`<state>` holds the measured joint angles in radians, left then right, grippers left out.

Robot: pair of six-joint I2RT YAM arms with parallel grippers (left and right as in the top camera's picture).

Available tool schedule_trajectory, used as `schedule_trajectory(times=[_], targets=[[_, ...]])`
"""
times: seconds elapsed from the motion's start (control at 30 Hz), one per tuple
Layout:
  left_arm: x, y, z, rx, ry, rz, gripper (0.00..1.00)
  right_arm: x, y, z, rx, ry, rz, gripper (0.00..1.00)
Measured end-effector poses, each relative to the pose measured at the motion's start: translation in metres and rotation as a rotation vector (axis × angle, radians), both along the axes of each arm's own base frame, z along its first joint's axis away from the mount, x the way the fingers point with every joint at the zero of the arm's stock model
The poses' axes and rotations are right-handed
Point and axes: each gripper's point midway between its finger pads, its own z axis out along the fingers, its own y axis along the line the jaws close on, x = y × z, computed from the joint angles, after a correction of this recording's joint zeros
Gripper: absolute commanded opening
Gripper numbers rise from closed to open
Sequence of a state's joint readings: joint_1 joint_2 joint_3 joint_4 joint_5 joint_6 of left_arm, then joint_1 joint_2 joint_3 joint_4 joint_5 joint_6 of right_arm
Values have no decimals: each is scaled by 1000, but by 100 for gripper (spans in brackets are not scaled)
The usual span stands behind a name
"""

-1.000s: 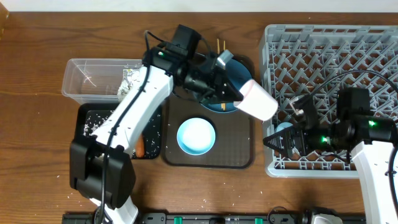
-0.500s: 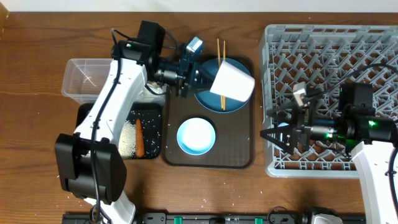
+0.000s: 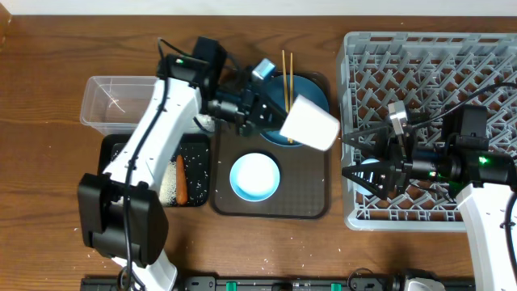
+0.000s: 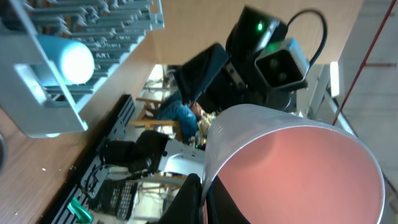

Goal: Sort waste into correct bins and load items into the dishwasher rack
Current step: 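Hold the pink cup out right as the right gripper approaches it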

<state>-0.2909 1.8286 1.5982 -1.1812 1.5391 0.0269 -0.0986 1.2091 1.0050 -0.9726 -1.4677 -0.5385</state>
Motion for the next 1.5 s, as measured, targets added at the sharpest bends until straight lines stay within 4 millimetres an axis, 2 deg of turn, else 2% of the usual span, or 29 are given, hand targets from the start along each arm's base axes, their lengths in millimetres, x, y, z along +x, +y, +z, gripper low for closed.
schedule_trajectory(times=[0.23, 0.33, 0.67, 0.93, 1.23, 1.5], targets=[[-21, -24, 0, -11, -31, -86, 6, 0, 0, 1, 3, 0, 1, 99], [-26, -28, 0, -12, -35, -102, 6, -1, 0, 3, 15, -1, 6, 99], [-26, -29, 0, -16, -44, -104, 6, -4, 5, 9, 51, 3, 35, 98], [-25, -29, 0, -16, -46, -104, 6, 0, 10, 15, 60, -18, 64, 93], [-25, -29, 0, -15, -46, -104, 6, 2, 10, 17, 69, 59, 58, 82], [-25, -29, -6, 16, -58, -101, 6, 1, 11, 16, 74, 119, 55, 81]])
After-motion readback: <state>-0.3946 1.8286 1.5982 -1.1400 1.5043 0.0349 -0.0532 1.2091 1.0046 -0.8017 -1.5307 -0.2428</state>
